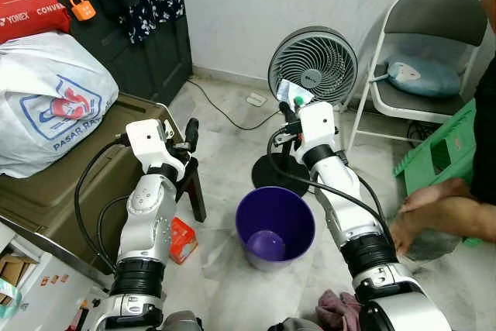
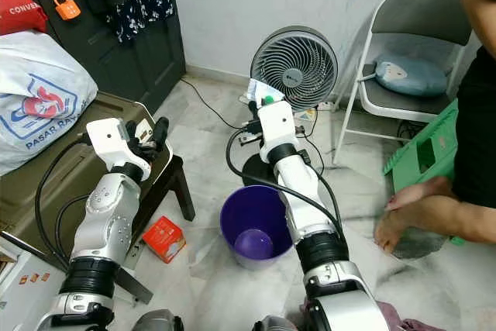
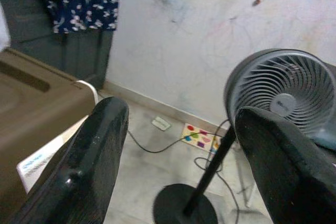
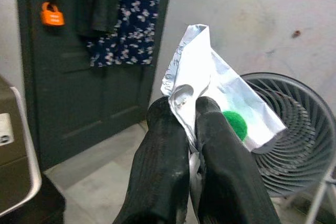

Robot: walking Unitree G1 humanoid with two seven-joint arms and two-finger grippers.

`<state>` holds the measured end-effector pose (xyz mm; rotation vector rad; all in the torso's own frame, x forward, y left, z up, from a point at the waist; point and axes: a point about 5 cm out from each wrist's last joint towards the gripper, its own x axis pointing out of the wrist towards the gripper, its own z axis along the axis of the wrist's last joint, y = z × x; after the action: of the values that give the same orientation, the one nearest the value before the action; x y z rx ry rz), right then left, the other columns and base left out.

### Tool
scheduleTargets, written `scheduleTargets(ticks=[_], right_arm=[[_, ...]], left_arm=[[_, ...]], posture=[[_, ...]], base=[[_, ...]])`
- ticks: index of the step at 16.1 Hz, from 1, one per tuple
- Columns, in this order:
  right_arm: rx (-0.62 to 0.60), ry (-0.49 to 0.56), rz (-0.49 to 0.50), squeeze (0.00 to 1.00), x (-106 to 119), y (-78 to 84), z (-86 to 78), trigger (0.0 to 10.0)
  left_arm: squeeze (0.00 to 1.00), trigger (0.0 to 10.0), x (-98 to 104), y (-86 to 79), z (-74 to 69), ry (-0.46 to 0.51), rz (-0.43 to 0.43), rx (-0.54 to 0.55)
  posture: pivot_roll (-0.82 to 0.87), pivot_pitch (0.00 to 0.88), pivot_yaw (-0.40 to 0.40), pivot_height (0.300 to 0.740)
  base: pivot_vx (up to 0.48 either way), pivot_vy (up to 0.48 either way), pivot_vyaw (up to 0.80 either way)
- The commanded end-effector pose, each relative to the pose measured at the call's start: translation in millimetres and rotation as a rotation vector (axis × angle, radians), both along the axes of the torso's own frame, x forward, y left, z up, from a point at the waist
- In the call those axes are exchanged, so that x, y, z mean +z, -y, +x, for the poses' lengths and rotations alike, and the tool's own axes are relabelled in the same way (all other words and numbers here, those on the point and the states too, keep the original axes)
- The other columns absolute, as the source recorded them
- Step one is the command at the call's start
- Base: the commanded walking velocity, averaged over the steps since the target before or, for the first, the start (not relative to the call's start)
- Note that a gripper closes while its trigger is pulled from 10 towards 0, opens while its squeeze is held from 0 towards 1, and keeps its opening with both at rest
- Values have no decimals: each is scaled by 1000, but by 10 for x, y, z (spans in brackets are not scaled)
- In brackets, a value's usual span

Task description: Clean up the room

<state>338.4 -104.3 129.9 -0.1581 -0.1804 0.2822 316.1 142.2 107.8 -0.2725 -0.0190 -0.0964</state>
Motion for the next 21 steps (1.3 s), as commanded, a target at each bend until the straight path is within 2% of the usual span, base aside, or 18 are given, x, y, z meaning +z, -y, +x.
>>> scheduleTargets(ticks=[1,3,5,7,8,12,14,15,21], right_arm=[[-51,-3,3,0,25,66,27,10000],[-142,0,-2,0,38,185,-3,10000],[-235,14,-5,0,8,387,-151,10000],[-326,-16,-6,0,-107,633,-298,10000],[-359,-41,-3,0,-160,726,-384,10000],[-376,-49,-44,0,-210,726,-519,10000],[-340,-79,-38,0,-216,665,-559,10000],[-319,-90,-64,0,-229,633,-565,10000],[-337,-119,-60,0,-240,636,-627,10000]], left_arm=[[0,10000,40,-30,0,29,44,-12],[0,10000,15,-275,-52,16,168,104],[0,10000,-47,-624,-204,-10,244,238],[0,10000,-178,-816,-350,-66,230,293],[0,10000,-190,-829,-402,-68,221,307],[0,10000,-214,-717,-483,-67,226,266],[0,10000,-181,-627,-409,-62,196,221],[0,10000,-171,-604,-402,-61,197,209],[0,10000,-214,-527,-481,-86,173,168]], posture=[[3,0,-11,740],[1,0,-7,740],[1,0,-5,740],[7,1,-24,740],[20,15,-22,740],[2,28,-11,740],[3,59,-22,740],[5,66,-26,740],[-4,90,-19,740]], base=[[0,0,0],[0,0,0],[0,0,0],[0,0,0],[0,0,0],[0,0,0],[0,0,0],[0,0,0],[0,0,769]])
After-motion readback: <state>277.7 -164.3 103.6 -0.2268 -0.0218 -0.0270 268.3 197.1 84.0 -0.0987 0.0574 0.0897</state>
